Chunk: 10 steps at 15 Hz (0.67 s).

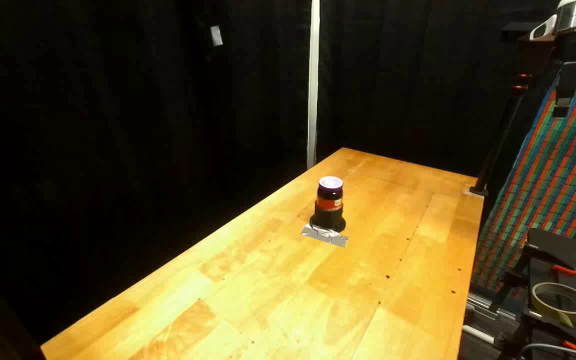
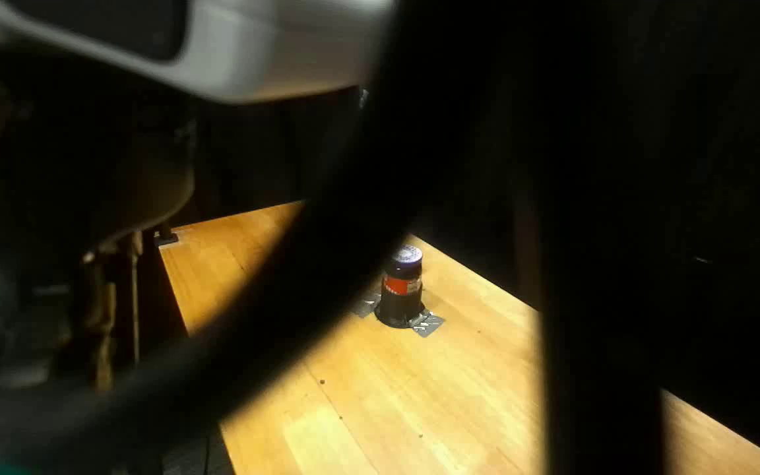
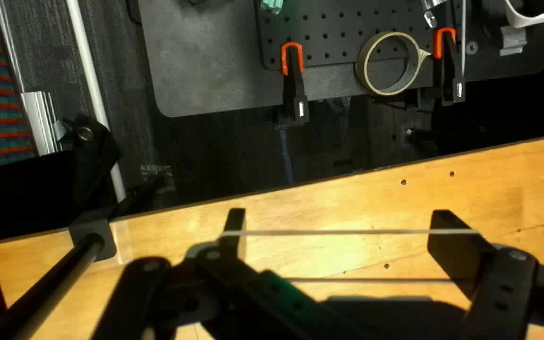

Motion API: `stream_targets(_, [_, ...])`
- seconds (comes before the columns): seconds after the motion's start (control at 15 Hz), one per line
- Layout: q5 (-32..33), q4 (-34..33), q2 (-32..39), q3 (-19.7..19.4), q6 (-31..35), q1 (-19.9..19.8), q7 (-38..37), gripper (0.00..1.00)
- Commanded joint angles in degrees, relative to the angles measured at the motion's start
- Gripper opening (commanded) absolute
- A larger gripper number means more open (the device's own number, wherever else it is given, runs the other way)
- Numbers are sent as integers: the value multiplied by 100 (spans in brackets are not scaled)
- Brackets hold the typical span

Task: Put the rubber band around the jar..

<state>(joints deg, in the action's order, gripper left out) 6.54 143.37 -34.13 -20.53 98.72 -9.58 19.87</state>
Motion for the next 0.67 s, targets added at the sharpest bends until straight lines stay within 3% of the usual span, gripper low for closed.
stream_targets(0.0, [-42,-28,22,77,-12,-90,43,100])
stream_targets(0.33, [-42,-48,16,76,-12,-89,43,100])
stream_targets(0.6, [-198,-399,660,167,267,203,199,100])
